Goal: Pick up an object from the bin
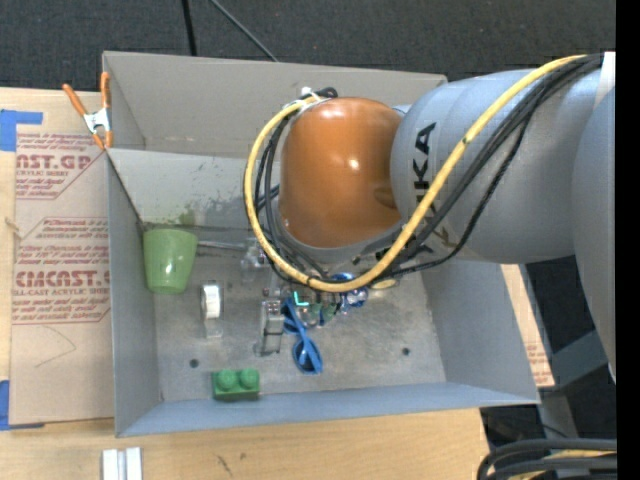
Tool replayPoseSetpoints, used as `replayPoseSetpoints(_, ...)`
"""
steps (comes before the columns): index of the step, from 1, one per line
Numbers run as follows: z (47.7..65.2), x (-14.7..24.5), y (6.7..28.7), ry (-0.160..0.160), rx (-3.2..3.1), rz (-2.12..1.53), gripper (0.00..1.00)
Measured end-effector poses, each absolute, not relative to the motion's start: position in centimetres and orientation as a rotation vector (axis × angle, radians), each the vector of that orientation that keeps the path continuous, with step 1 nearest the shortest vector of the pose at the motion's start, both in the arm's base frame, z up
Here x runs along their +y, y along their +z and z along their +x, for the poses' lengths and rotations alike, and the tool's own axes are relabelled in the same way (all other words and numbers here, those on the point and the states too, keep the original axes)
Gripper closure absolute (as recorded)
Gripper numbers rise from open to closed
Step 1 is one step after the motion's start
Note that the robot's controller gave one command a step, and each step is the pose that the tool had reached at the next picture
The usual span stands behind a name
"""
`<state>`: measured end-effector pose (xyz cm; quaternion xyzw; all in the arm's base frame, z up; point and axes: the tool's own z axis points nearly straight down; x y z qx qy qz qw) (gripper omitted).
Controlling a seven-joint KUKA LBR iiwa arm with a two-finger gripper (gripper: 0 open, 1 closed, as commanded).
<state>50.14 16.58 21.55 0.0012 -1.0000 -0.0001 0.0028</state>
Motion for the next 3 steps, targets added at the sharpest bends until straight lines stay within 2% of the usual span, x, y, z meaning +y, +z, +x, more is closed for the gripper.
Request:
replayPoseSetpoints(1, 48.0, 17.6, 6.9, -0.002, -3.133, -0.166, 0.0)
replayPoseSetpoints(2, 48.4, 17.6, 7.2, -0.009, -3.148, -0.169, 1.0)
replayPoseSetpoints(3, 49.3, 17.6, 18.8, -0.007, -3.145, -0.179, 1.0)
